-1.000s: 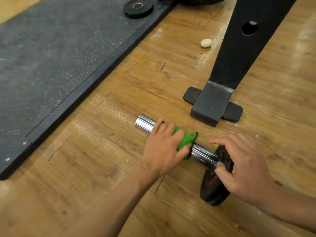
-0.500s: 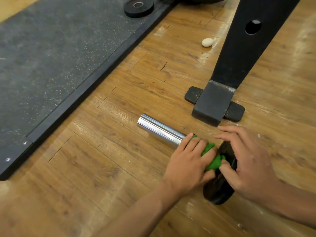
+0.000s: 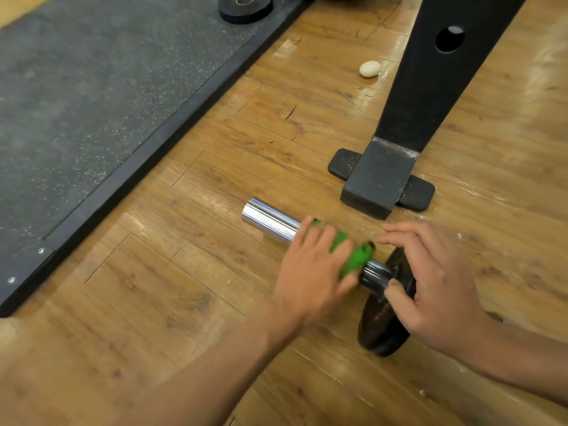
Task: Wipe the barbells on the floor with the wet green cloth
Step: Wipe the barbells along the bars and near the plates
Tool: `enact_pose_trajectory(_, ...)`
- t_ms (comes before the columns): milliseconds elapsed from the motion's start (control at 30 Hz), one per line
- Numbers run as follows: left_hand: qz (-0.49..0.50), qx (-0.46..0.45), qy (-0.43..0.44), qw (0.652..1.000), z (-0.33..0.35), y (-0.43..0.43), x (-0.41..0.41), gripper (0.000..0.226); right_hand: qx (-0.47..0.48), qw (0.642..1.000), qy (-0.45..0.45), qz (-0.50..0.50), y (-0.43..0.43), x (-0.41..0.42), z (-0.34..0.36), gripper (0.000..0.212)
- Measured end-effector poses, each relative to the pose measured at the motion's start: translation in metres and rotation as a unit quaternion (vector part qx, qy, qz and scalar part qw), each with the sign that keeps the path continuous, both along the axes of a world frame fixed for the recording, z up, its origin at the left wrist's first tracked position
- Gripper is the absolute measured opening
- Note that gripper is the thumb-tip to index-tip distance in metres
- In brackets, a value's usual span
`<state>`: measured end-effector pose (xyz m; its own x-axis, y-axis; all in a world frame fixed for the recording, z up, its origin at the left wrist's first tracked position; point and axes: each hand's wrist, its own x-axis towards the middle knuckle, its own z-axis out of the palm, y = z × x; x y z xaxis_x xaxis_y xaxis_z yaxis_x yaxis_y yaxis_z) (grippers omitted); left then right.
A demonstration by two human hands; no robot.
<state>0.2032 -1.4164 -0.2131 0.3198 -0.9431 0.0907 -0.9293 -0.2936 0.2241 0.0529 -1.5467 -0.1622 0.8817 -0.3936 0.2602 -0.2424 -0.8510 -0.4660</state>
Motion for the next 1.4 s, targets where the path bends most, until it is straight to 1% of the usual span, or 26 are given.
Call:
enact_pose_trajectory(33,-0.036,0.002,-0.01,0.999,-0.003,0.002,-0.015,0.043,-0.003,1.0,0.006,0.008,0.001,-0.002,0.001,0.048)
enact_pose_trajectory(100,-0.074,-0.003,-0.028,0.997,-0.007,0.004,-0.02,0.046,0.011,0.999,0.013,0.036,0.0,-0.007,0.005,0.047)
enact_pose_trajectory(200,-0.09,-0.007,-0.047,0.995,-0.006,0.005,0.002,0.05,0.033,0.997,0.015,0.064,-0.013,-0.006,0.011,0.048)
enact_pose_trajectory(333,-0.053,-0.024,-0.031,0.998,-0.004,0.009,0.014,0.042,0.021,0.996,0.056,0.068,-0.02,-0.001,0.01,0.052)
enact_pose_trajectory(400,-0.028,-0.023,-0.024,0.999,-0.003,0.015,0.027,0.039,0.025,0.994,0.059,0.083,-0.014,-0.006,0.006,0.053)
enact_pose_trajectory(533,0.037,-0.017,-0.027,0.999,0.001,0.032,0.067,0.035,-0.016,0.99,0.055,0.132,-0.011,-0.015,0.004,0.056)
enact_pose_trajectory(667,0.068,0.013,-0.015,0.997,0.003,0.052,0.086,0.034,-0.029,0.984,0.059,0.165,-0.003,-0.017,0.004,0.057)
enact_pose_trajectory(767,0.078,0.026,-0.017,0.996,0.004,0.064,0.08,0.033,-0.032,0.98,0.05,0.192,0.017,-0.023,0.005,0.056)
enact_pose_trajectory(867,0.073,0.072,-0.017,0.995,0.008,0.072,0.07,0.033,-0.053,0.976,0.028,0.212,0.042,-0.033,0.002,0.053)
enact_pose_trajectory(933,0.059,0.111,-0.011,0.992,0.015,0.07,0.059,0.038,-0.075,0.968,0.03,0.238,0.055,-0.036,0.0,0.06)
enact_pose_trajectory(1000,0.028,0.13,-0.005,0.991,0.02,0.066,0.039,0.042,-0.091,0.963,0.043,0.252,0.064,-0.038,0.0,0.073)
enact_pose_trajectory(1033,0.007,0.123,0.0,0.992,0.021,0.067,0.025,0.042,-0.095,0.963,0.049,0.249,0.069,-0.039,0.0,0.081)
enact_pose_trajectory(1100,-0.031,0.077,0.009,0.997,0.017,0.077,-0.002,0.042,-0.093,0.967,0.05,0.231,0.076,-0.042,0.001,0.092)
enact_pose_trajectory(1167,-0.047,0.021,0.002,0.999,0.009,0.091,-0.015,0.045,-0.086,0.97,0.038,0.224,0.077,-0.043,-0.001,0.095)
enact_pose_trajectory(1233,-0.063,0.011,-0.025,0.998,0.003,0.102,-0.004,0.05,-0.078,0.972,0.027,0.22,0.073,-0.042,-0.003,0.096)
enact_pose_trajectory(1300,-0.037,0.012,-0.04,0.998,0.001,0.11,0.024,0.052,-0.068,0.974,0.025,0.214,0.065,-0.039,-0.004,0.095)
enact_pose_trajectory(1400,0.063,0.025,-0.046,0.997,0.002,0.108,0.07,0.053,-0.035,0.979,0.017,0.199,0.044,-0.032,-0.005,0.09)
